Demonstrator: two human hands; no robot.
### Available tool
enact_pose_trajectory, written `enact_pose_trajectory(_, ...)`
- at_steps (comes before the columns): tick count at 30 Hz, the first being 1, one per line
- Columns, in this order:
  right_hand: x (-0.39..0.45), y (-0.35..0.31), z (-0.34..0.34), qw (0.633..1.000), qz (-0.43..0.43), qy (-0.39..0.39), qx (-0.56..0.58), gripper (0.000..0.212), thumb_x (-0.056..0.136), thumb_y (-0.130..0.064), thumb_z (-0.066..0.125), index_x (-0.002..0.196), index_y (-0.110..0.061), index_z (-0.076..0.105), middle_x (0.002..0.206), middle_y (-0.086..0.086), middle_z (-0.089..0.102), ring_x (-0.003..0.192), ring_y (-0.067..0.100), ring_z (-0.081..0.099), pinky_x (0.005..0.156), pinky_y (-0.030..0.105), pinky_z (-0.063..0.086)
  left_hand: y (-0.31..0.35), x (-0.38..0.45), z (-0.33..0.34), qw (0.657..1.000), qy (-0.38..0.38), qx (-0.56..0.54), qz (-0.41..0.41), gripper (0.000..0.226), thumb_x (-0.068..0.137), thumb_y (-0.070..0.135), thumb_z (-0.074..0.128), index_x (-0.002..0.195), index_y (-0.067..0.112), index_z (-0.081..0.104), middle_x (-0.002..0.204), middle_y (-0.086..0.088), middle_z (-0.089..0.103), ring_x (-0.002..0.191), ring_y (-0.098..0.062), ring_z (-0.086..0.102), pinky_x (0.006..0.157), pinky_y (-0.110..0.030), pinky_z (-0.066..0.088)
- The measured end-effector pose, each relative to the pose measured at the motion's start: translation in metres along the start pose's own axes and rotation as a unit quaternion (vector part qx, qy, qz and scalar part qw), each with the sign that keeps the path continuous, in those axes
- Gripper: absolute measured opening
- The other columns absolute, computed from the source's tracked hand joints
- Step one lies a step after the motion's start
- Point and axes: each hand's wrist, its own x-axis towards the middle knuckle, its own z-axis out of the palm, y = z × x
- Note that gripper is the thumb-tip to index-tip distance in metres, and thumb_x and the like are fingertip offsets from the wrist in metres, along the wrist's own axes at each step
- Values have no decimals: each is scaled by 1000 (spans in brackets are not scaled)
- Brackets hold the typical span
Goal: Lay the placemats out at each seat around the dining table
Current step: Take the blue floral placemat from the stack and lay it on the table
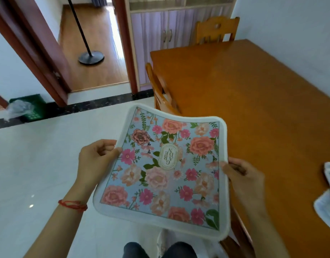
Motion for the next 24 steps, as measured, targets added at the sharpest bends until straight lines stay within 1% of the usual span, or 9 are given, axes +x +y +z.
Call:
enact_pose_trajectory(5, 16, -3, -15, 998, 30, 52, 13, 11, 82, -11, 64, 92, -16, 65, 78, -5, 68, 57, 0, 66, 46, 11, 48, 24, 34, 34, 997, -65, -3, 29, 6, 80, 12, 68, 86, 12, 67, 75, -6, 70, 61, -15, 69, 50, -15, 53)
enact_pose_trajectory(9, 22, -4, -21, 991, 60, 106, 49, 9, 82, -10, 63, 90, -14, 64, 77, 0, 67, 55, 2, 66, 45, 12, 48, 41, 63, 64, 991, -121, 9, 50, 5, 80, 12, 68, 81, 17, 66, 69, 1, 71, 58, -9, 68, 46, -13, 50)
enact_pose_trajectory(12, 25, -2, -22, 984, 75, 153, 44, 10, 83, -9, 63, 92, -11, 64, 77, 1, 68, 55, 3, 66, 45, 11, 48, 54, 88, 91, 983, -167, 30, 75, 7, 81, 13, 67, 82, 20, 67, 74, 3, 70, 59, -5, 67, 47, -12, 50)
enact_pose_trajectory(14, 26, -1, -22, 977, 84, 190, 46, 9, 83, -9, 63, 91, -10, 64, 76, 2, 68, 55, 4, 66, 44, 11, 48, 62, 105, 109, 974, -202, 46, 94, 8, 81, 14, 67, 84, 21, 67, 71, 11, 69, 60, 0, 65, 48, -9, 48)
enact_pose_trajectory(16, 26, 0, -22, 967, 94, 231, 50, 9, 82, -11, 64, 92, -9, 64, 77, 4, 69, 57, 7, 68, 46, 14, 50, 70, 122, 126, 962, -237, 52, 122, 11, 80, 14, 67, 85, 23, 68, 60, 24, 66, 61, 8, 63, 51, -5, 47)
enact_pose_trajectory(18, 25, 2, -22, 956, 106, 270, 49, 10, 81, -12, 65, 91, -9, 64, 76, 3, 70, 59, 9, 68, 48, 16, 52, 77, 135, 142, 950, -272, 54, 144, 12, 78, 14, 69, 86, 23, 68, 62, 34, 63, 63, 10, 62, 56, -7, 50)
enact_pose_trajectory(19, 24, 3, -22, 950, 107, 288, 49, 9, 81, -11, 65, 90, -10, 65, 73, 1, 70, 59, 9, 68, 48, 16, 52, 80, 139, 150, 943, -290, 53, 151, 12, 78, 14, 69, 87, 22, 68, 62, 35, 62, 63, 10, 61, 56, -7, 50)
enact_pose_trajectory(22, 19, 3, -24, 933, 102, 342, 50, 5, 80, -9, 66, 82, -14, 64, 64, -5, 70, 58, 7, 68, 48, 14, 51, 90, 147, 176, 923, -346, 41, 167, 14, 78, 11, 70, 82, 24, 66, 62, 30, 64, 61, 6, 63, 52, -5, 46)
enact_pose_trajectory(24, 16, 4, -28, 922, 101, 371, 49, 9, 81, -9, 66, 79, -17, 64, 64, -4, 69, 58, 5, 67, 48, 13, 51, 95, 150, 194, 911, -377, 36, 166, 13, 78, 11, 70, 84, 23, 67, 65, 15, 69, 62, -3, 65, 52, -9, 50)
